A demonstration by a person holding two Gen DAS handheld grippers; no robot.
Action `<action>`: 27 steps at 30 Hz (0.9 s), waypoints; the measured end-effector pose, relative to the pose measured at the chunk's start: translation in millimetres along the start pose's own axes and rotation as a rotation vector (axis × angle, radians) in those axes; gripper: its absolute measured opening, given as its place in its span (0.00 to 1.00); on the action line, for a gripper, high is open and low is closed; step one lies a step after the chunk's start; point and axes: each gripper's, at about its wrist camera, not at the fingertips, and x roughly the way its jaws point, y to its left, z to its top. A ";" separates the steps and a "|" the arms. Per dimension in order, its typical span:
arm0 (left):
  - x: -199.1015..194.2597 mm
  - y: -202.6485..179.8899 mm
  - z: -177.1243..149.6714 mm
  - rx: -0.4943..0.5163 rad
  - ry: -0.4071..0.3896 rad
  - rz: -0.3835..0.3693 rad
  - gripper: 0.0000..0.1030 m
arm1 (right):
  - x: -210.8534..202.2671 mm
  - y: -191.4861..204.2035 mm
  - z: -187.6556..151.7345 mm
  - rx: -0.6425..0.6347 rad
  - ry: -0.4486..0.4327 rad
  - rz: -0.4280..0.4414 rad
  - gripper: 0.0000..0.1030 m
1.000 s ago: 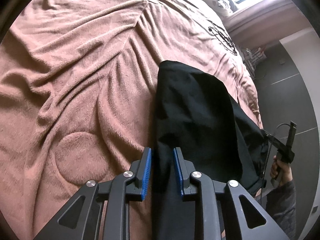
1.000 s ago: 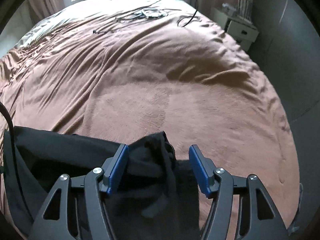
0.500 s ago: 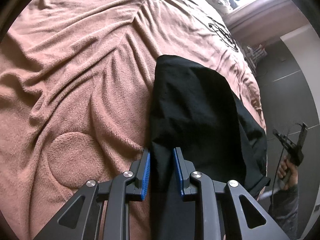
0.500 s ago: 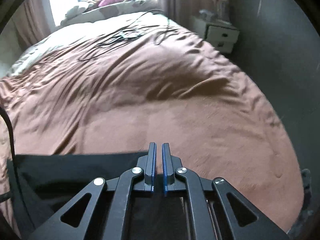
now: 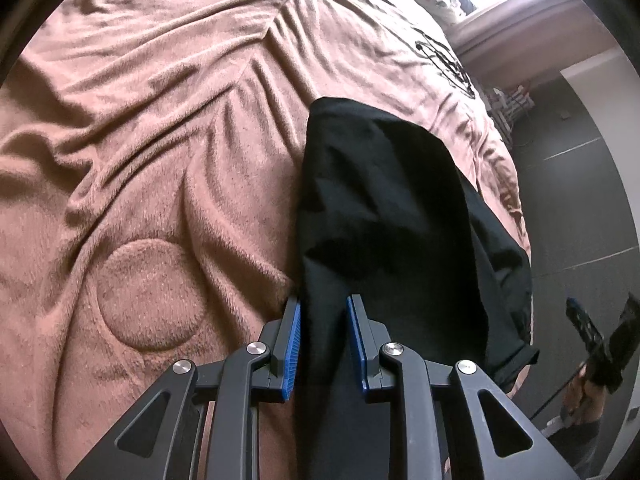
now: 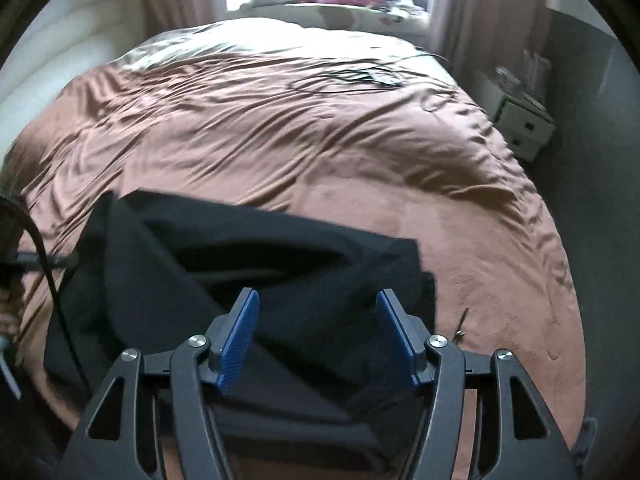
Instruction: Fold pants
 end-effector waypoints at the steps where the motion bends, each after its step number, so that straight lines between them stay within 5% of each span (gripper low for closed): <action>1: -0.3 0.4 -0.5 0.000 0.001 0.000 0.24 | -3.4 4.8 -2.7 -0.020 0.005 0.004 0.57; 12: -5.9 0.4 -13.5 0.040 0.012 -0.017 0.24 | 3.2 78.5 -27.8 -0.249 0.089 0.101 0.57; 27: -11.5 7.9 -17.8 0.028 0.030 -0.051 0.24 | 57.1 117.5 -38.2 -0.333 0.209 0.107 0.57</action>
